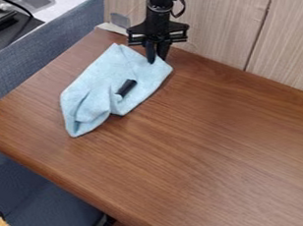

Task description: Fold the cloth from top to bottom left

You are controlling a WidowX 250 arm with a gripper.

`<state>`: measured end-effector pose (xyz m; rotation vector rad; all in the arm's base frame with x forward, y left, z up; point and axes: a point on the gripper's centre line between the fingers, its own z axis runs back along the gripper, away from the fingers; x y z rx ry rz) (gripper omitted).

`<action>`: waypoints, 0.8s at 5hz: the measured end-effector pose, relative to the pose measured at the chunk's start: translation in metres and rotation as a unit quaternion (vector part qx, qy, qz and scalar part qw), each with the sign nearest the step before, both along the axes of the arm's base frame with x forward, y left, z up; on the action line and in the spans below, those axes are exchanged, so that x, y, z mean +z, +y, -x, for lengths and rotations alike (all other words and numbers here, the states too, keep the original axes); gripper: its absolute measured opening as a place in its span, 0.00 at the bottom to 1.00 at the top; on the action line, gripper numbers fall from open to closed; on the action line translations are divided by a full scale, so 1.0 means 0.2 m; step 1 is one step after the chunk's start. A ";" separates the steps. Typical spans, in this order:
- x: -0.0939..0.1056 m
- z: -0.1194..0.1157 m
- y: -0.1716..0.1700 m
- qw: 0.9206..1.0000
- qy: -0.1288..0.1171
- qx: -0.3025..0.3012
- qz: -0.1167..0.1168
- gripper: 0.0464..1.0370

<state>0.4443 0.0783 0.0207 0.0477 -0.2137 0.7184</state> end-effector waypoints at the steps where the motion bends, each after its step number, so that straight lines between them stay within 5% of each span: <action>1: 0.00 0.01 0.01 1.000 0.004 0.006 0.000 0.02; 2: 0.01 0.01 0.02 1.000 0.003 0.014 -0.002 0.01; 4: 0.30 0.03 0.05 0.998 -0.065 0.019 -0.011 0.01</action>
